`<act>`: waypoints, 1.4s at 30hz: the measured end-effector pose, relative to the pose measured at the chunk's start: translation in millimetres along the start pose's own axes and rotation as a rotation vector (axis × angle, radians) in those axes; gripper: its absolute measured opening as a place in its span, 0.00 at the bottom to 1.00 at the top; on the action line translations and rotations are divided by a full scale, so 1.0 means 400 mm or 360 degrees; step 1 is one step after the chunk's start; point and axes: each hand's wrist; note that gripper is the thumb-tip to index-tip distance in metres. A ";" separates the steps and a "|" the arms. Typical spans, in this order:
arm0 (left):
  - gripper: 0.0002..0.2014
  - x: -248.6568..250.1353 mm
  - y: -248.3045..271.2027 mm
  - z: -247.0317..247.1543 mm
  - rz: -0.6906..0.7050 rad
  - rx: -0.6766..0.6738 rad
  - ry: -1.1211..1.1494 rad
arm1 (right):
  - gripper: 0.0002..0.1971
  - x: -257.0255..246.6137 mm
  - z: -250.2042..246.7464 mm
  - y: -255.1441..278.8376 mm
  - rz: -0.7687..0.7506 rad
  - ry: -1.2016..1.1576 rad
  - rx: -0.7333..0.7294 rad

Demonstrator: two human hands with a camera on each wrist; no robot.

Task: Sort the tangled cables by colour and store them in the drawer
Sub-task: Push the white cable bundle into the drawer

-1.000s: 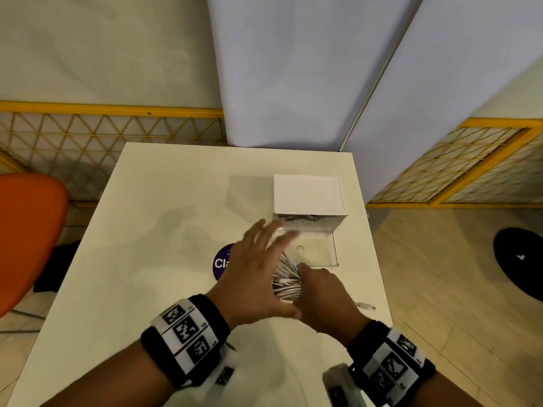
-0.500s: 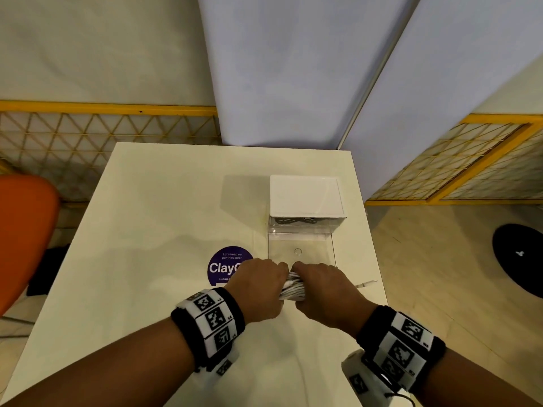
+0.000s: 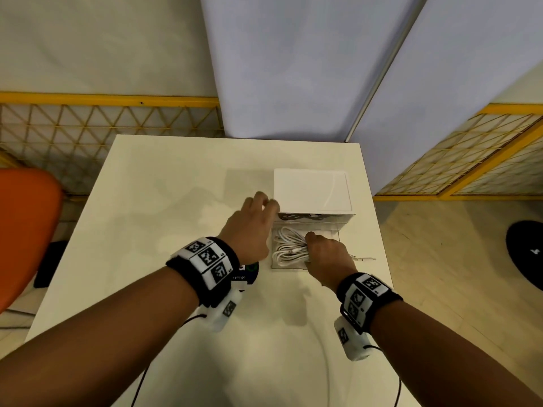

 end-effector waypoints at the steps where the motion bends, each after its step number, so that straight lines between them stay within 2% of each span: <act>1: 0.34 -0.011 -0.004 -0.008 0.0005 0.0120 0.0042 | 0.15 0.005 0.007 -0.006 0.0005 0.0037 -0.0008; 3: 0.38 -0.032 -0.015 -0.018 0.0075 0.0268 0.0074 | 0.15 0.012 0.019 -0.021 0.0022 0.0108 0.0003; 4: 0.42 -0.039 -0.024 -0.022 0.0128 0.0270 0.0063 | 0.15 0.014 0.024 -0.027 0.0027 0.0138 0.0005; 7: 0.52 -0.051 -0.052 -0.026 0.0225 0.0039 -0.0141 | 0.16 0.017 0.032 -0.040 0.0015 0.0225 0.0001; 10: 0.59 -0.058 -0.070 0.001 0.0244 -0.0192 -0.0331 | 0.16 0.018 0.030 -0.042 -0.0015 0.0258 0.0051; 14: 0.67 -0.066 -0.070 0.055 0.0229 -0.0294 -0.0381 | 0.17 0.013 0.024 -0.048 -0.0151 0.0463 0.0110; 17: 0.69 -0.067 -0.071 0.069 0.0233 -0.0258 -0.0389 | 0.14 -0.002 0.024 -0.058 -0.0230 0.0558 0.0196; 19: 0.70 -0.069 -0.072 0.069 0.0236 -0.0259 -0.0409 | 0.13 -0.008 0.023 -0.064 -0.0213 0.0595 0.0153; 25: 0.73 -0.071 -0.071 0.073 0.0246 -0.0258 -0.0466 | 0.17 0.005 0.037 -0.078 -0.0183 0.0612 0.0174; 31: 0.69 -0.063 -0.063 0.085 0.0230 -0.0145 -0.0406 | 0.19 0.009 0.042 -0.087 -0.0225 0.0621 0.0147; 34: 0.64 -0.048 -0.041 0.115 0.0185 0.0005 -0.0277 | 0.19 0.011 0.046 -0.089 -0.0218 0.0610 0.0149; 36: 0.57 -0.038 -0.020 0.141 0.0118 0.0187 -0.0110 | 0.18 0.013 0.055 -0.092 -0.0205 0.0590 0.0151; 39: 0.38 -0.029 0.003 0.183 0.0047 0.0610 0.0180 | 0.15 0.018 0.070 -0.095 -0.0194 0.0608 0.0159; 40: 0.33 -0.026 0.008 0.195 0.0021 0.0630 0.0257 | 0.15 0.021 0.072 -0.097 -0.0186 0.0615 0.0166; 42: 0.27 -0.023 0.014 0.220 -0.0042 0.0438 0.0357 | 0.16 0.025 0.070 -0.100 -0.0189 0.0599 0.0160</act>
Point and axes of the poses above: each hand's wrist, its own y-axis away from the middle knuckle, its own z-axis out of the palm, x = y × z, and after that the axes turned 5 degrees about -x, right-handed
